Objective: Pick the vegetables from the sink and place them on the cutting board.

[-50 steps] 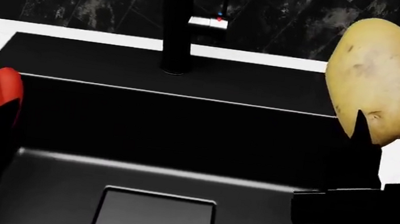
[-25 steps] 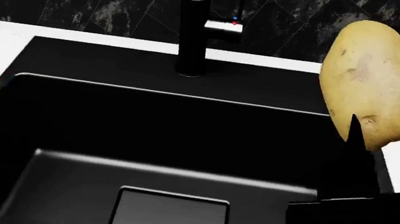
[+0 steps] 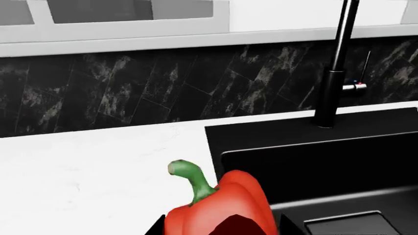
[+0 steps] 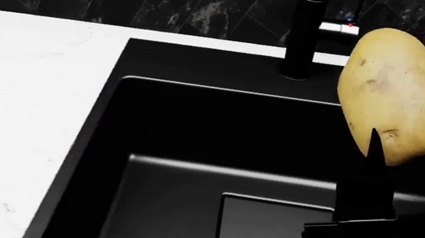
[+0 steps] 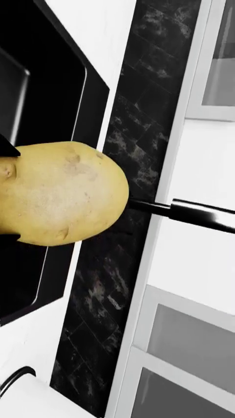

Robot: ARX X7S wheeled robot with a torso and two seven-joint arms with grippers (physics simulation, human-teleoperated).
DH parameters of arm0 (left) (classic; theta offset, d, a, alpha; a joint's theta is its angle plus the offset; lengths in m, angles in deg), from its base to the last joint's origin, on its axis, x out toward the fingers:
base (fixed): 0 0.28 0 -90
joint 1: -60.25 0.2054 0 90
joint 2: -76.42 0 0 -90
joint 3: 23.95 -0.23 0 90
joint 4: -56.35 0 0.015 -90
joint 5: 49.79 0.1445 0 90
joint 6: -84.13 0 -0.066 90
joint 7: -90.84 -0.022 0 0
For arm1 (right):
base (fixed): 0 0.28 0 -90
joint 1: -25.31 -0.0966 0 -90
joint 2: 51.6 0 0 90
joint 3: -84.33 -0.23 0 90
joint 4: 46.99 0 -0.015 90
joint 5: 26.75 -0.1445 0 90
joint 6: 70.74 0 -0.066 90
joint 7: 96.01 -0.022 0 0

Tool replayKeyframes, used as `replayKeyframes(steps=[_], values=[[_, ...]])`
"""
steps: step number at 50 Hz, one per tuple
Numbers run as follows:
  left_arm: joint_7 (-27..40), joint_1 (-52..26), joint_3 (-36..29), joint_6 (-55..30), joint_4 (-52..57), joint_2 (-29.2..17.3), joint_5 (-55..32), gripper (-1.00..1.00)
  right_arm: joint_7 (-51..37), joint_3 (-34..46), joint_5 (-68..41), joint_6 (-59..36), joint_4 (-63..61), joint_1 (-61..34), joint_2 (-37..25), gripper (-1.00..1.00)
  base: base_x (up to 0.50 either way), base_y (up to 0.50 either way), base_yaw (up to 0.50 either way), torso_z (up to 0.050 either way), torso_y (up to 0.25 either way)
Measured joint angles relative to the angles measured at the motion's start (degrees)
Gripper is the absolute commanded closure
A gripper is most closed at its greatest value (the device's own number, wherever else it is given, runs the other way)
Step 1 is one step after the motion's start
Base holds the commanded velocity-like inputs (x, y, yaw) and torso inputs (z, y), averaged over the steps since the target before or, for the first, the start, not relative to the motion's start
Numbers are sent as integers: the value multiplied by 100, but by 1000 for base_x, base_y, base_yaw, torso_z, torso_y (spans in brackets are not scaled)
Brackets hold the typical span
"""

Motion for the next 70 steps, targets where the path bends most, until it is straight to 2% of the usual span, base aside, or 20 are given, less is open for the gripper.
replayKeyframes(steps=[29,46,60,70], values=[[-53,31,47,-37,16,-151,-16,100,13,22,76,29,4,56,40,100,67,500,0,0,0],[24,76,32,-63,26,-70,10,100,64,-16,123,71,-50,197,15,100,50,489,0,0,0],[-471,251,50,149,362,-899,-9,100,100,-76,158,117,-128,290,-3,100,0,107,0,0,0],[-420,288,58,142,366,-872,2,100,52,-39,157,103,-163,306,-7,100,-1,485,0,0,0]])
